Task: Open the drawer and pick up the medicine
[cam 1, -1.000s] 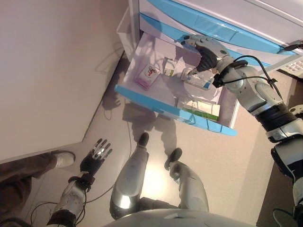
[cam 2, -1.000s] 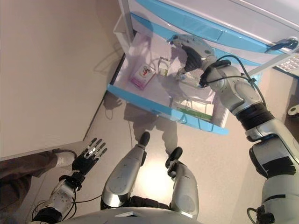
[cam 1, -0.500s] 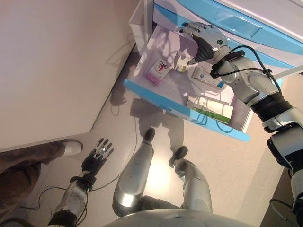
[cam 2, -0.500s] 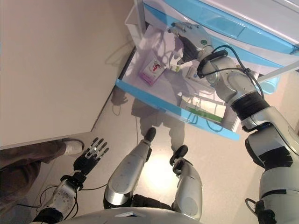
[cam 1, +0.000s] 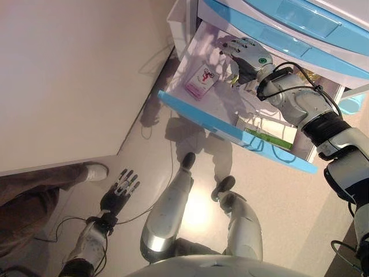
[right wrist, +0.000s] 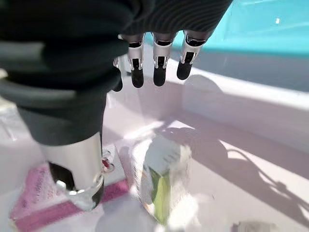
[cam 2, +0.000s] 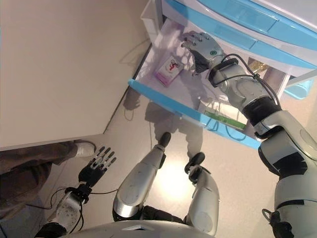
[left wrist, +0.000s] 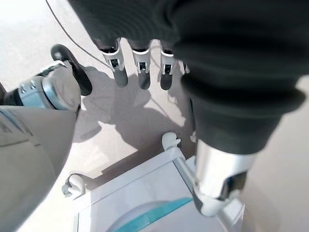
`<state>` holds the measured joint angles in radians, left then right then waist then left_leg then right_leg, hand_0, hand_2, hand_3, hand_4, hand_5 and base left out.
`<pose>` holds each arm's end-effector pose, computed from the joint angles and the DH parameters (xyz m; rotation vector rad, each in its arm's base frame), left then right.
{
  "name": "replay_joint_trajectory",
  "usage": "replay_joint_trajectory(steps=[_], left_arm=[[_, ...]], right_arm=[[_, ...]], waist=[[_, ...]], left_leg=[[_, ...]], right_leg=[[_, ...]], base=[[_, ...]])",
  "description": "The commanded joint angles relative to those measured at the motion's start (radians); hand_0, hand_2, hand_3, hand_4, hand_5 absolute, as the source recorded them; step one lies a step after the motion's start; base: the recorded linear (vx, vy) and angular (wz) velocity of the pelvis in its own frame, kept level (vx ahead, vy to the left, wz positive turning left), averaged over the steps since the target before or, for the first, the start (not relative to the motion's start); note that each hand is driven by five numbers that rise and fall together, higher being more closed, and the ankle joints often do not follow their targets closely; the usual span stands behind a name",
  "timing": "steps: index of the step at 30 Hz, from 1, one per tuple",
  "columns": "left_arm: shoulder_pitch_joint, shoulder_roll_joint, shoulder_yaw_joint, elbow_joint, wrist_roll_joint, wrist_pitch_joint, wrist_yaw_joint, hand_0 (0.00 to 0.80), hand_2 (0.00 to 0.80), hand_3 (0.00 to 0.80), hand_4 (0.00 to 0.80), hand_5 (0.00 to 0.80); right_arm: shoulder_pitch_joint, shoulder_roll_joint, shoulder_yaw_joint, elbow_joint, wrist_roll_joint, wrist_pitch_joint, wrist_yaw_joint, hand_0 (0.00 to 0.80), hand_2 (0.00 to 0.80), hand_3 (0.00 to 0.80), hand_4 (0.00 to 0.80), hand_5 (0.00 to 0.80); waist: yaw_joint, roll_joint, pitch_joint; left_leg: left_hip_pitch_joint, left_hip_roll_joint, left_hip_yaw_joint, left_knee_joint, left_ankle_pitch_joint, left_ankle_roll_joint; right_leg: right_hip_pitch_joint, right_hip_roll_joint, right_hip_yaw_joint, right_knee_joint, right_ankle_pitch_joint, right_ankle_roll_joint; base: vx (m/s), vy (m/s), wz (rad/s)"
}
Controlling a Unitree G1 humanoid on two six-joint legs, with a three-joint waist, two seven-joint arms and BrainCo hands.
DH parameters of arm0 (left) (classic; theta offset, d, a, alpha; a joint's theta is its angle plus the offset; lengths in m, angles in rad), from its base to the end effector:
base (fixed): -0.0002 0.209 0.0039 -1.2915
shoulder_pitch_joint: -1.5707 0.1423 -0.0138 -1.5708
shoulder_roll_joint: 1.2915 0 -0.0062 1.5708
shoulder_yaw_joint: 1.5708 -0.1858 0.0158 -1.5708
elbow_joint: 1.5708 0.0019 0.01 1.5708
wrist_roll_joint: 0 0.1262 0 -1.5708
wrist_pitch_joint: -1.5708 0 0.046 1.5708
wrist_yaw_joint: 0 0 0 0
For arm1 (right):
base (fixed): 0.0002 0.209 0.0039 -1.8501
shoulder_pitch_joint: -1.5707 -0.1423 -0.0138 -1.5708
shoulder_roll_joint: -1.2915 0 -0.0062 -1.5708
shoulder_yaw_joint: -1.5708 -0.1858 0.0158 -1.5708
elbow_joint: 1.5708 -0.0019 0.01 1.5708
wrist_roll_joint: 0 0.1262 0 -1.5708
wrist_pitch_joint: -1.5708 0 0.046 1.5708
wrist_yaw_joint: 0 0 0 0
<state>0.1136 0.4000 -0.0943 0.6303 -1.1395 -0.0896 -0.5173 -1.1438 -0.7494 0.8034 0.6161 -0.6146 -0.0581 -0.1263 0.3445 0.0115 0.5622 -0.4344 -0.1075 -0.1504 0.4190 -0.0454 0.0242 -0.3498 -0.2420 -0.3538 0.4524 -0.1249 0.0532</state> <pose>0.1180 0.2570 -0.0510 -0.7586 0.3472 -0.0101 0.3393 -0.1857 0.2242 -1.7447 -0.5127 0.0819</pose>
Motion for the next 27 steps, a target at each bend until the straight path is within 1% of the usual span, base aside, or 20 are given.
replay_joint_trajectory(steps=[1, 7, 13, 21, 27], left_arm=[[0.087, 0.014, -0.042, -0.063, -0.029, -0.013, -0.016, 0.0, 0.0, 0.0, 0.0, 0.0], [0.085, 0.017, -0.046, -0.067, -0.041, -0.014, -0.01, 0.0, 0.0, 0.0, 0.0, 0.0], [0.085, 0.022, -0.064, -0.076, -0.054, -0.018, 0.002, 0.0, 0.0, 0.0, 0.0, 0.0], [0.094, 0.018, -0.061, -0.075, -0.049, -0.01, 0.001, 0.0, 0.0, 0.0, 0.0, 0.0], [0.095, 0.018, -0.061, -0.074, -0.052, -0.007, -0.008, 0.0, 0.0, 0.0, 0.0, 0.0]], right_arm=[[-0.062, -0.014, 0.06, 0.044, -0.032, 0.007, -0.042, 0.0, 0.0, 0.0, 0.0, 0.0], [-0.065, 0.004, 0.079, 0.123, -0.066, 0.011, -0.092, 0.0, 0.0, 0.0, 0.0, 0.0], [-0.085, 0.019, 0.095, 0.207, -0.105, -0.018, -0.131, 0.0, 0.0, 0.0, 0.0, 0.0], [-0.098, 0.022, 0.103, 0.251, -0.093, -0.038, -0.137, 0.0, 0.0, 0.0, 0.0, 0.0], [-0.1, 0.04, 0.096, 0.29, -0.099, -0.054, -0.15, 0.0, 0.0, 0.0, 0.0, 0.0]], waist=[[0.022, 0.054, -0.042], [0.031, 0.063, -0.042], [0.041, 0.076, -0.042], [0.047, 0.089, -0.042], [0.056, 0.095, -0.042]], left_leg=[[0.012, -0.004, 0.051, -0.042, -0.08, 0.032], [0.0, -0.005, 0.05, -0.041, -0.078, 0.032], [-0.01, -0.004, 0.047, -0.045, -0.071, 0.033], [-0.018, -0.003, 0.055, -0.051, -0.064, 0.034], [-0.034, -0.003, 0.057, -0.048, -0.061, 0.033]], right_leg=[[-0.014, 0.025, 0.024, 0.148, -0.067, 0.0], [-0.019, 0.026, 0.021, 0.139, -0.066, 0.0], [-0.033, 0.022, 0.013, 0.146, -0.065, 0.001], [-0.042, 0.016, 0.003, 0.143, -0.063, -0.001], [-0.054, 0.008, -0.006, 0.144, -0.056, 0.001]], base=[[0.0, 0.0, 0.0], [0.0, 0.0, 0.0], [-0.002, 0.002, 0.01], [-0.009, 0.022, 0.03], [0.0, 0.0, 0.0]])
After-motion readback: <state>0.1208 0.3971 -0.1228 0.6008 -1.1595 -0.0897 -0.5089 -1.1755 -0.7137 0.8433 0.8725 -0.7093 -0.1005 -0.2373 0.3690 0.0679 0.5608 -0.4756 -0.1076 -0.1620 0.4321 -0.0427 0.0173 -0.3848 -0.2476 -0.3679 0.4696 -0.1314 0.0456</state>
